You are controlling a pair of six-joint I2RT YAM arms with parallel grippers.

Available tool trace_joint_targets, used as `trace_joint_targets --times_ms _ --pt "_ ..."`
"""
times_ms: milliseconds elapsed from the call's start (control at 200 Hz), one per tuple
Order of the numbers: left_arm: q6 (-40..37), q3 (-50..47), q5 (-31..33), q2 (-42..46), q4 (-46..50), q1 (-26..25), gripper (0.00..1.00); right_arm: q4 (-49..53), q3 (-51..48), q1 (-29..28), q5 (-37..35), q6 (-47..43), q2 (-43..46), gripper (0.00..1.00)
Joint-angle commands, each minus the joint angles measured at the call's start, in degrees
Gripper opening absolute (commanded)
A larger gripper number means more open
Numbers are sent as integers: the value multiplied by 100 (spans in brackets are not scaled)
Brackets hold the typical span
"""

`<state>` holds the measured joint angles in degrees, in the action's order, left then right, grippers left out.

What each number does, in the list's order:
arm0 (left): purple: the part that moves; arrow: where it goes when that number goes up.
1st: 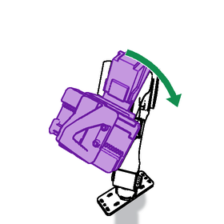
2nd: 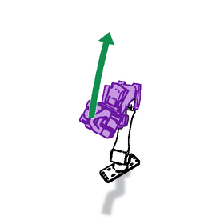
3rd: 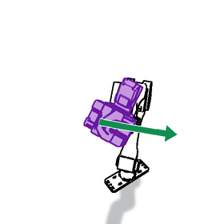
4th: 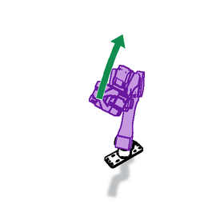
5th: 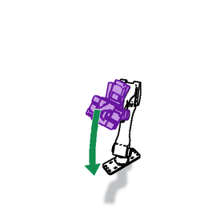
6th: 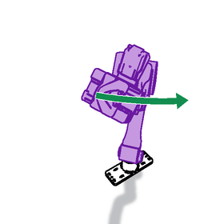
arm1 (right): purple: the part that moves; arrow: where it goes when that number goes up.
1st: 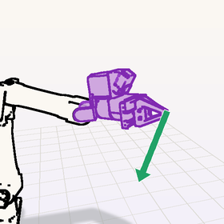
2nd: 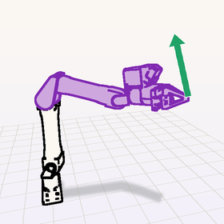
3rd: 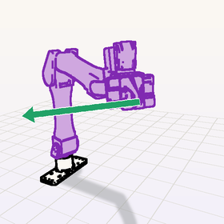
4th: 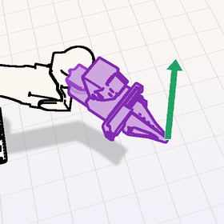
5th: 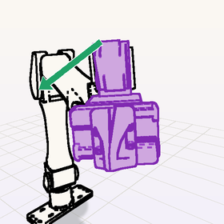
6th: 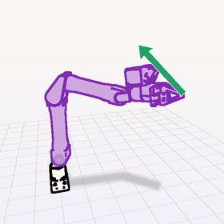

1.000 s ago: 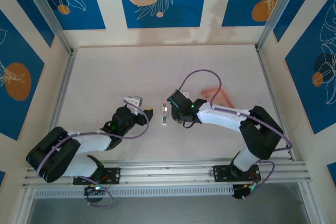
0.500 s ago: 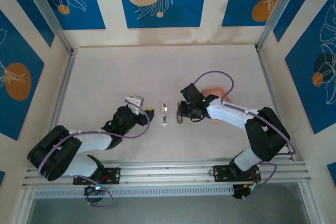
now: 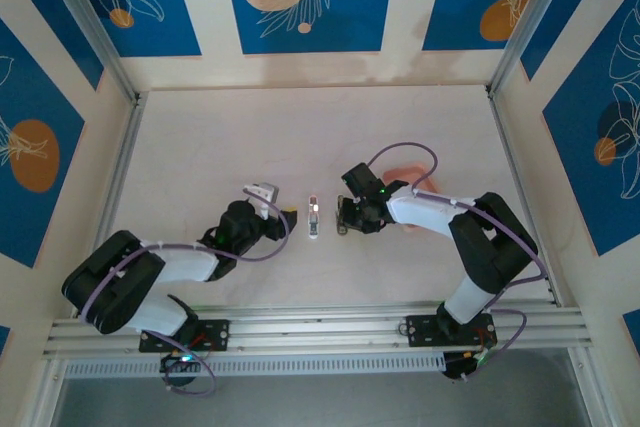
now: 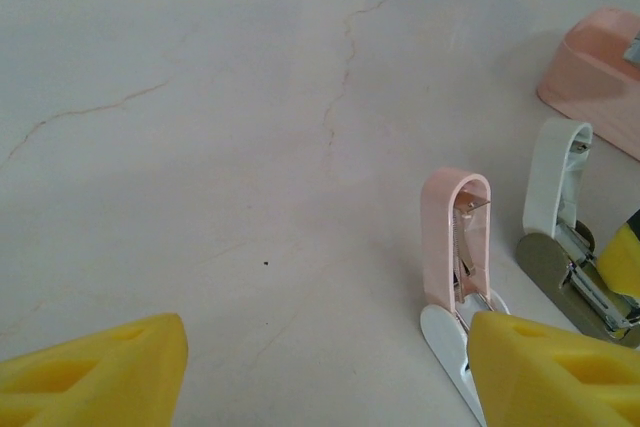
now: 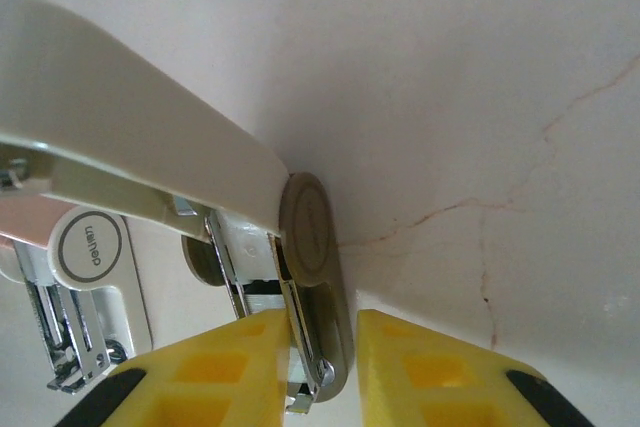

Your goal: Load the staples into the stapler

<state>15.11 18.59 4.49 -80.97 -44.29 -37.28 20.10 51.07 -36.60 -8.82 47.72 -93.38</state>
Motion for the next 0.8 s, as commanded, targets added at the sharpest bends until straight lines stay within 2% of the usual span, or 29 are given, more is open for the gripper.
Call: trace_joint_targets --times_ms 0,185,495,665,795 --pt "153 81 -120 -98 -328 46 74 55 -26 39 176 5 -70 23" --pt "195 86 -131 -93 -353 50 74 135 36 39 175 -114 40 23" --pt "260 288 -124 98 287 45 74 489 78 128 -67 -479 829 36" --pt "282 530 -358 116 663 53 74 859 45 527 61 -809 1419 40" --pt "331 625 -435 86 672 45 73 1306 85 1266 485 -1232 1767 41"
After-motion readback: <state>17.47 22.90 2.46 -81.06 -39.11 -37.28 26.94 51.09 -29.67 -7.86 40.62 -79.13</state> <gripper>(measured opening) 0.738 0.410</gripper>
